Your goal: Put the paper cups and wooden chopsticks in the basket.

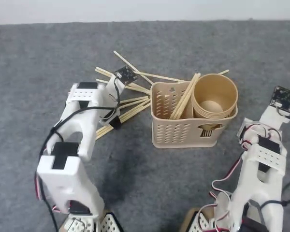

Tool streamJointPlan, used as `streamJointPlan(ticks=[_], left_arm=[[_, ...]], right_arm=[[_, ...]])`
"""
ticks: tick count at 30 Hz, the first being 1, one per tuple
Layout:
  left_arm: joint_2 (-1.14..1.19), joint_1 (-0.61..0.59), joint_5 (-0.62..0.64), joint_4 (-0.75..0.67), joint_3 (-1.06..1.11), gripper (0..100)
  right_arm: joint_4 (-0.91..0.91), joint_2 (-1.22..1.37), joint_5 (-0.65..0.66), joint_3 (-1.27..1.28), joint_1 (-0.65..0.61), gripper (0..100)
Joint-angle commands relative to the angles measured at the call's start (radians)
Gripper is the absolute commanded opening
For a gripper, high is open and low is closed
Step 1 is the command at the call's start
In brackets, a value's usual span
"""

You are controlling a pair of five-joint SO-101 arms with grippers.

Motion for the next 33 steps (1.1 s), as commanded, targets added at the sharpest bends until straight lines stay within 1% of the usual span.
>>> streamJointPlan(ticks=[1, 5, 12, 16, 26, 30, 33], left_arm=[[0.02, 0.003, -0.011, 0.028, -0.077, 18], [0.041, 0.005, -0.011, 0.035, -0.091, 13], [-0.012, 0.04, -0.011, 0.135, -0.094, 12], [-0.034, 0.046, -0.011, 0.133, -0.088, 12], [0.054, 0.048, -0.011, 0.14, -0.094, 12], [0.054, 0.052, -0.011, 0.144, -0.111, 6], [0.055, 0.057, -0.011, 0.198, -0.148, 2]], right_arm=[[-0.022, -0.008, 0.018, -0.003, -0.01, 17.7], [-0.022, -0.008, 0.02, -0.003, -0.01, 17.7], [-0.024, -0.008, 0.02, -0.003, -0.01, 17.7], [-0.024, -0.008, 0.023, -0.003, -0.01, 17.7], [-0.022, -0.008, 0.025, -0.003, -0.01, 17.7], [-0.022, -0.008, 0.025, -0.003, -0.01, 17.7], [-0.024, -0.008, 0.025, -0.003, -0.01, 17.7]])
